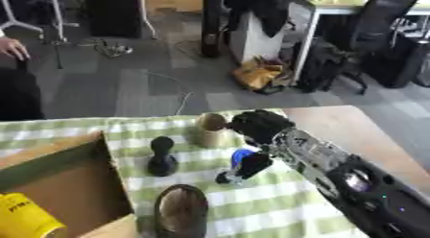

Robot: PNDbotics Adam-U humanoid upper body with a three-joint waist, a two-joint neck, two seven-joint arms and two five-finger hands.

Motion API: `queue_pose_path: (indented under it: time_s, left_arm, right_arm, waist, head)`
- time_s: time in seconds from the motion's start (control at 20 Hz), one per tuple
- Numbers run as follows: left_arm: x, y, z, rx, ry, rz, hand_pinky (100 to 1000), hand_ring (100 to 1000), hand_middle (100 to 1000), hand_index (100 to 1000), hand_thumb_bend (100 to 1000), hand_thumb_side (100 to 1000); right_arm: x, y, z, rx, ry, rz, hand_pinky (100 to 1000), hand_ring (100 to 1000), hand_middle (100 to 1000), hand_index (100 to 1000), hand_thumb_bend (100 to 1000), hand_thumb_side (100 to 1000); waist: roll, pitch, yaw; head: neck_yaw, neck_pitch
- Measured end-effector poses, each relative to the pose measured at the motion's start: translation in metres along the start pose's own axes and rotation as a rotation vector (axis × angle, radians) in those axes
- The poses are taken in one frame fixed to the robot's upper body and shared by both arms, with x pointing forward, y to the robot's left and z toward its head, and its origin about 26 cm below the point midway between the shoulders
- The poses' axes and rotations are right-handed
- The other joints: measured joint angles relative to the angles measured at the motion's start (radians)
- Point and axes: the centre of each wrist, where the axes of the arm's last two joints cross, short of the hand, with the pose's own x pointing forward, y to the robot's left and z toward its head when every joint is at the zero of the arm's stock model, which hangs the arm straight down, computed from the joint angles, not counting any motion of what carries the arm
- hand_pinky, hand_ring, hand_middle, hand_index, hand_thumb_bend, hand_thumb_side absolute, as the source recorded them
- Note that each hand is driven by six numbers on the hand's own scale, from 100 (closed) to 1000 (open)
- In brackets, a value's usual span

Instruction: Pick up objects on the table and place them in the box.

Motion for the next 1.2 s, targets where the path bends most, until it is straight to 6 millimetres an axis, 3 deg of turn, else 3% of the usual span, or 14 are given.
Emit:
queue_pose_path:
  time_s: [0.3,0.6,0.7,0.75,1.2]
  left_arm:
    - [0.001,-0.005,-0.002,-0.017,-0.009,0.030,789,1000,988,830,191,1000]
    - [0.002,-0.008,-0.004,-0.027,-0.017,0.052,788,1000,989,822,192,1000]
    - [0.002,-0.009,-0.005,-0.031,-0.021,0.059,787,1000,987,821,193,1000]
    - [0.003,-0.010,-0.005,-0.035,-0.023,0.064,786,1000,989,819,192,1000]
    - [0.004,-0.012,-0.008,-0.043,-0.029,0.089,783,1000,987,816,191,1000]
  right_arm:
    - [-0.003,0.012,-0.002,0.006,0.021,0.081,860,975,909,949,688,915]
    - [-0.007,0.016,-0.001,0.073,0.010,0.178,868,984,932,933,590,792]
    - [-0.011,0.017,0.001,0.137,-0.009,0.211,871,988,936,946,604,778]
    - [-0.013,0.017,0.001,0.162,-0.015,0.220,872,990,936,972,653,781]
    - [-0.028,0.016,0.006,0.183,-0.020,0.180,858,978,924,973,664,782]
  waist:
    - [-0.009,0.019,0.028]
    - [-0.019,0.034,0.047]
    - [-0.025,0.041,0.056]
    - [-0.028,0.043,0.060]
    - [-0.034,0.063,0.072]
  head:
    - [-0.027,-0.027]
    - [-0.069,-0.045]
    - [-0.089,-0.048]
    - [-0.096,-0.050]
    - [-0.138,-0.061]
